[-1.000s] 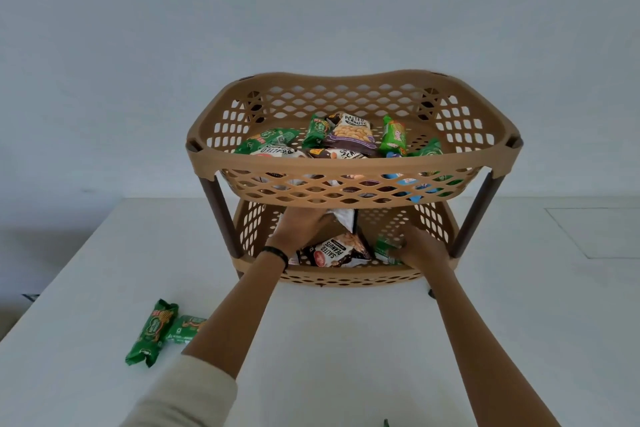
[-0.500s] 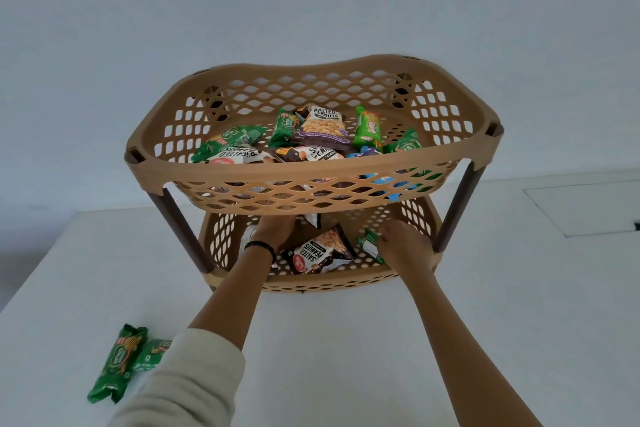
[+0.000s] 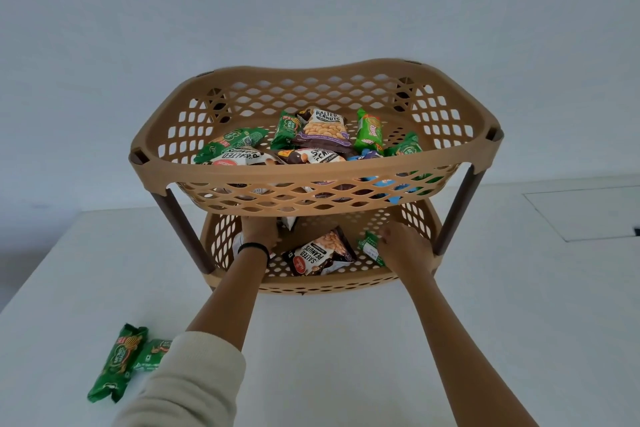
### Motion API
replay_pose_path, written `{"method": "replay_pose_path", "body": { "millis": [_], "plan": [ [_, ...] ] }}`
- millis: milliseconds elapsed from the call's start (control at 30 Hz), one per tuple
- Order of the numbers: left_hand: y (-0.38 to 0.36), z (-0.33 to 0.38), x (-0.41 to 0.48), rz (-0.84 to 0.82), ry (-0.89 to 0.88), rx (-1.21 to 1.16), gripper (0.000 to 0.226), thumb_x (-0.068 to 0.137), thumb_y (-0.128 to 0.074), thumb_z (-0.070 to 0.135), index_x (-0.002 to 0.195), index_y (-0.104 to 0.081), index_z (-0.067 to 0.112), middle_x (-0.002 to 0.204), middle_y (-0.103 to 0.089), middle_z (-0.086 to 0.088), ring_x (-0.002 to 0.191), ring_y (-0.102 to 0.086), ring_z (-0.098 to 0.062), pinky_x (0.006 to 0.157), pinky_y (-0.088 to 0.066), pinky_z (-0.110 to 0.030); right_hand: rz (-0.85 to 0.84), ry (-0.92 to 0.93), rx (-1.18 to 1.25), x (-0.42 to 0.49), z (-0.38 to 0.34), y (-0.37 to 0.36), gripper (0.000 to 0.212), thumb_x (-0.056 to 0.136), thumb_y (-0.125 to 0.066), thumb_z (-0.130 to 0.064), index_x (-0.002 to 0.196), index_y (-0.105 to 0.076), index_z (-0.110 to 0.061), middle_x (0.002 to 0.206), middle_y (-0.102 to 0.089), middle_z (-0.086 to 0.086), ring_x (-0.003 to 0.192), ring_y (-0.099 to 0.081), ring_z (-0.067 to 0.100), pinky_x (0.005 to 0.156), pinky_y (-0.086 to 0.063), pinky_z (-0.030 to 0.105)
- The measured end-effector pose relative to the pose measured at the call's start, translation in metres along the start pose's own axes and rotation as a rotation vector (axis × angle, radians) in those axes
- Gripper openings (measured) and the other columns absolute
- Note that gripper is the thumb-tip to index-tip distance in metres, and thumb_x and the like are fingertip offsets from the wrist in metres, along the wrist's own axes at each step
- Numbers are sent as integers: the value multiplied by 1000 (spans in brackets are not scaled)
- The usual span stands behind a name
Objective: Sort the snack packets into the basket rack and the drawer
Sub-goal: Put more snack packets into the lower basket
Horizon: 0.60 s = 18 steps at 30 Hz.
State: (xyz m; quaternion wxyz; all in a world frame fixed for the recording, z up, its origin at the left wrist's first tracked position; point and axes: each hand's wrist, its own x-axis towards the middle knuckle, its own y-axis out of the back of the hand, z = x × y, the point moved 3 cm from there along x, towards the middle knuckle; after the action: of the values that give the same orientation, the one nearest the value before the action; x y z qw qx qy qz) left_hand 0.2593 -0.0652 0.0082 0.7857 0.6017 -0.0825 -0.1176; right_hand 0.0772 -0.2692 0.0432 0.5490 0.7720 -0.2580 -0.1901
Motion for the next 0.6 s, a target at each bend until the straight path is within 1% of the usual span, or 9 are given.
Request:
{"method": "replay_pose_path", "body": {
  "millis": [100, 167, 200, 233, 300, 367, 400, 500, 600],
  "plan": [
    [-1, -1, 0, -52, -34, 98, 45, 94, -49, 23, 137, -39, 12, 140, -46, -11, 130, -42, -31, 108, -37, -43, 21, 17, -20, 1, 0, 0, 17, 92, -49, -26, 99, -61, -17, 90, -66, -1, 74, -57, 13, 59, -44, 23],
    [-2, 0, -2, -87, -50, 112, 47, 93, -51, 27, 136, -39, 12, 139, -46, -11, 129, -43, -32, 105, -39, -45, 41, 15, -8, 1, 0, 0, 16, 92, -50, -26, 99, -61, -17, 91, -68, 0, 71, -55, 12, 57, -42, 22],
    [0, 1, -3, -74, -57, 103, 47, 92, -52, 28, 135, -40, 12, 140, -46, -11, 129, -43, -32, 106, -38, -46, 48, 14, -5, 1, 0, 0, 16, 92, -50, -26, 99, -62, -17, 90, -68, 0, 70, -54, 12, 56, -42, 22],
    [3, 3, -6, -32, -64, 73, 47, 92, -53, 27, 135, -41, 13, 140, -46, -10, 130, -42, -31, 107, -37, -46, 51, 10, -2, 1, 0, 0, 16, 92, -51, -26, 98, -62, -17, 90, -68, 0, 70, -55, 12, 56, -41, 22],
    [14, 8, -15, 120, -105, -34, 43, 91, -55, 23, 132, -45, 14, 139, -49, -9, 130, -42, -30, 108, -36, -45, 66, -8, 10, 0, 0, 0, 16, 92, -52, -28, 97, -62, -17, 86, -66, 0, 71, -58, 14, 56, -41, 21],
    [24, 12, -29, 240, -171, -83, 41, 91, -54, 20, 131, -47, 13, 137, -51, -9, 128, -44, -29, 108, -37, -41, 86, -25, 20, -1, 0, 1, 15, 91, -53, -29, 91, -62, -17, 75, -59, -3, 65, -54, 12, 50, -37, 18],
    [27, 14, -37, 256, -205, -82, 41, 92, -53, 20, 131, -46, 12, 136, -52, -9, 127, -46, -28, 107, -39, -40, 93, -23, 26, -1, 0, 1, 15, 91, -53, -28, 88, -62, -16, 71, -55, -5, 61, -51, 11, 47, -34, 18],
    [32, 15, -66, 163, -290, -130, 44, 94, -51, 26, 134, -42, 14, 135, -53, -8, 123, -52, -25, 98, -48, -39, 110, -11, 55, -1, 0, 1, 17, 91, -52, -26, 81, -61, -16, 67, -53, -5, 58, -50, 10, 44, -32, 18],
    [32, 13, -98, 66, -356, -254, 40, 97, -45, 33, 134, -44, 20, 132, -56, -6, 111, -61, -20, 84, -57, -35, 92, 22, 56, -2, 0, 1, 19, 91, -50, -26, 88, -64, -14, 75, -61, -1, 67, -57, 14, 53, -41, 21]
  ]
}}
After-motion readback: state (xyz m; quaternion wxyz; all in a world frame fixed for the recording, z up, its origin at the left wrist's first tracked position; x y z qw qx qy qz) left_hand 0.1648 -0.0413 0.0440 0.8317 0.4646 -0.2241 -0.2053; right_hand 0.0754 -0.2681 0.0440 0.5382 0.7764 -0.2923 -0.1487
